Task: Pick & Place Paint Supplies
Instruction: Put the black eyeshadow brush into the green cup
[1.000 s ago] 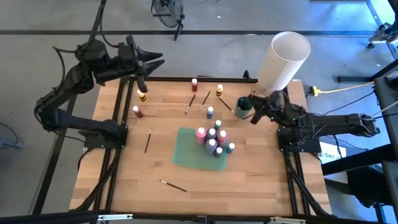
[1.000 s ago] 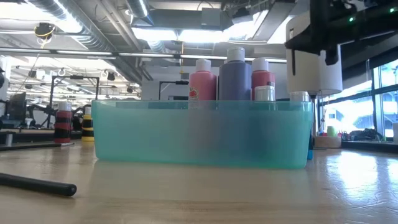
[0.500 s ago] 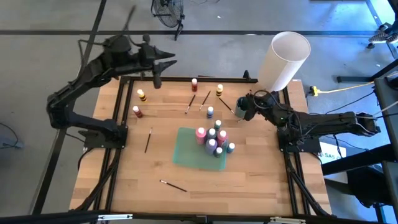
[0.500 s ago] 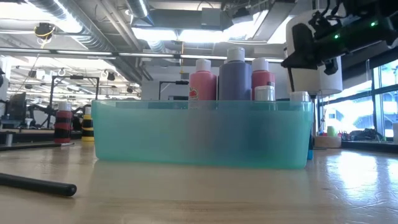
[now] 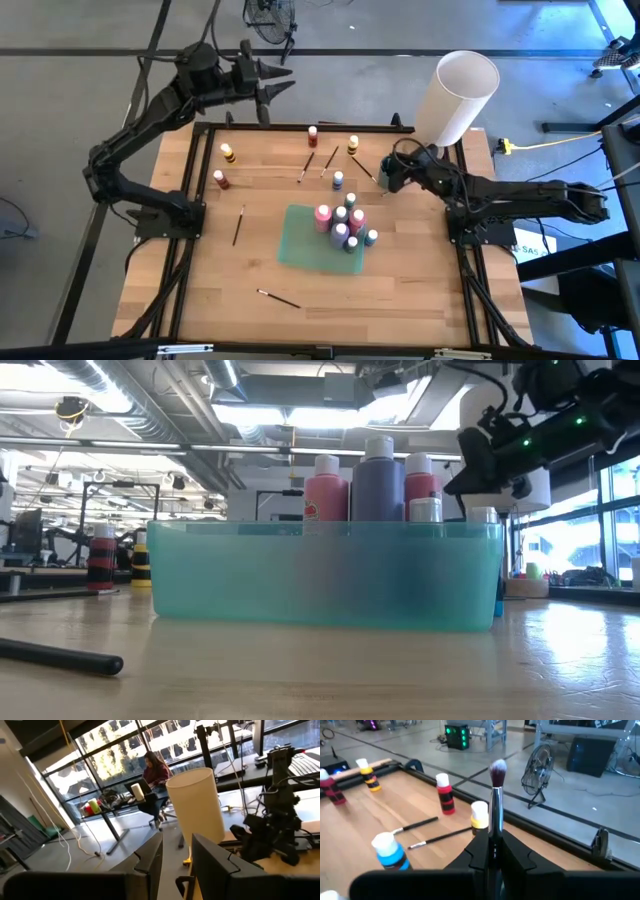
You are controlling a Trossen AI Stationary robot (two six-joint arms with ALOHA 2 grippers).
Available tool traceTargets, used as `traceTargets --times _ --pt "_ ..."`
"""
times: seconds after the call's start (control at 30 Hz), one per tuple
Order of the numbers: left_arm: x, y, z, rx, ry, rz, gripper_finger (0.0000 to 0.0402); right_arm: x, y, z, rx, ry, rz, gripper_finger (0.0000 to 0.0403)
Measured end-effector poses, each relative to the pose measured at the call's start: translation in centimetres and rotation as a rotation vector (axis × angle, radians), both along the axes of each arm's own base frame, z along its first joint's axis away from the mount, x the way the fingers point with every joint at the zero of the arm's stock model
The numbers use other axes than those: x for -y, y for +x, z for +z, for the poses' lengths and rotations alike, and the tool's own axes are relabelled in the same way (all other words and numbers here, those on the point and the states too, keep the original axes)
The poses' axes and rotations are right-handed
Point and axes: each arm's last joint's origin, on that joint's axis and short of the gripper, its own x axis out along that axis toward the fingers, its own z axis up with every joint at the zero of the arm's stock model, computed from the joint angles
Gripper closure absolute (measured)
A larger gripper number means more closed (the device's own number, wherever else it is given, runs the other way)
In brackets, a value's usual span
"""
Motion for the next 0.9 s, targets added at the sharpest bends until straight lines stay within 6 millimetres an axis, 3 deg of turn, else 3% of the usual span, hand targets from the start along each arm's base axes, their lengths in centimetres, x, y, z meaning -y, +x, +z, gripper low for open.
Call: traceTargets --times 0.6,0.9 --pt "-0.7 -0.5 0.0 0.038 -0.112 0.015 0.0304 0.5 0.2 -1.0 -0.045 0.081 0.053 0.0359" --pt "0.3 0.0 0.4 0.116 -0.231 -0.131 0.0304 0.4 0.2 -1.2 -0.052 0.100 0.071 0.0358"
